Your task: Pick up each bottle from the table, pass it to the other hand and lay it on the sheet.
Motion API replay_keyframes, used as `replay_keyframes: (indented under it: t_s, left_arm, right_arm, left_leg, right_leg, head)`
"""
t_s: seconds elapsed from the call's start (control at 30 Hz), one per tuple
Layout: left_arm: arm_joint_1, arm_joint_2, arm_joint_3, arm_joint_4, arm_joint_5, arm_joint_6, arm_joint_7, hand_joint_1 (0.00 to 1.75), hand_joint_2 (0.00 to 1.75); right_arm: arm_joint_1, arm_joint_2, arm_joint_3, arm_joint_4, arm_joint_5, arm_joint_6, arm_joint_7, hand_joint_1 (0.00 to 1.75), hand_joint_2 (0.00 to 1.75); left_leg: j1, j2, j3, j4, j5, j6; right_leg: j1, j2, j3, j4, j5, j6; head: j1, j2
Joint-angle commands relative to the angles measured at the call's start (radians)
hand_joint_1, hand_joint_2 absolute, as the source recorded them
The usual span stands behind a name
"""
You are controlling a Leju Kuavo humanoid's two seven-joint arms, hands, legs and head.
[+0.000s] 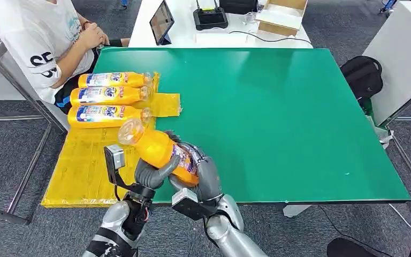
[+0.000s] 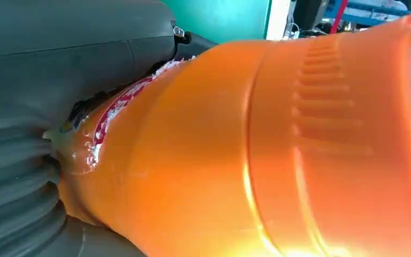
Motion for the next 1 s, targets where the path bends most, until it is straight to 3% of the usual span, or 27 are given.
replay_keyframes:
  t_s: [0.03,0.07,0.1,0.13,0.43,0.63,1.0]
  left_arm:
    - [-0.070,0.003,-0.043,0.055,-0.013,0.007,0.000,1.75,1.75]
    - [-0.072,0.001,-0.035,0.057,-0.019,0.025,-0.004,1.75,1.75]
    - [-0.075,0.001,-0.028,0.059,-0.020,0.033,-0.004,1.75,1.75]
    - [-0.081,-0.001,-0.014,0.063,-0.026,0.060,-0.008,1.75,1.75]
    - [-0.110,0.007,0.038,0.068,-0.078,0.165,-0.042,1.75,1.75]
    - [-0.233,0.044,0.215,0.104,-0.074,0.316,-0.080,1.75,1.75]
    - [-0.279,0.048,0.299,0.176,-0.130,0.404,-0.105,1.75,1.75]
  right_arm:
    - [-0.024,-0.005,0.067,0.096,0.006,0.031,0.012,1.40,1.75]
    - [-0.023,-0.005,0.068,0.094,0.003,0.036,0.012,0.00,1.75]
    - [-0.023,-0.006,0.070,0.092,0.000,0.047,0.012,0.00,1.75]
    - [-0.023,-0.011,0.074,0.082,-0.005,0.064,0.014,0.00,0.00]
    - [-0.015,-0.031,0.073,0.008,0.002,0.053,0.023,0.00,0.00]
    - [-0.042,-0.040,0.068,-0.053,0.001,0.050,0.041,0.00,0.00]
    - [-0.026,-0.051,0.056,-0.080,-0.016,0.042,0.045,0.00,0.00]
  left_leg:
    - [0.000,-0.001,0.003,0.000,-0.001,0.001]
    - [0.000,-0.001,0.002,0.000,0.000,0.001]
    - [0.000,-0.001,0.004,-0.001,-0.001,0.001]
    - [0.000,-0.001,0.002,0.000,0.000,0.001]
    - [0.000,0.000,0.005,0.000,-0.001,0.002]
    - [0.000,0.000,0.002,0.000,0.000,0.001]
    - [0.000,0.000,0.003,-0.001,0.001,0.001]
  right_leg:
    - [0.001,-0.002,0.004,-0.001,-0.001,-0.003]
    - [0.001,-0.001,0.002,-0.001,0.000,-0.002]
    - [0.001,-0.002,0.004,-0.001,-0.001,-0.003]
    - [0.001,-0.002,0.003,-0.001,-0.001,-0.002]
    - [0.001,-0.001,0.006,-0.001,-0.001,-0.004]
    - [0.001,-0.001,0.002,0.001,0.000,-0.003]
    - [0.000,-0.001,0.003,0.001,0.000,-0.002]
  head:
    - [0.000,0.000]
    - [0.000,0.000]
    - [0.000,0.000]
    - [0.000,0.000]
    - [0.000,0.000]
    - [0.000,0.000]
    - [0.000,0.000]
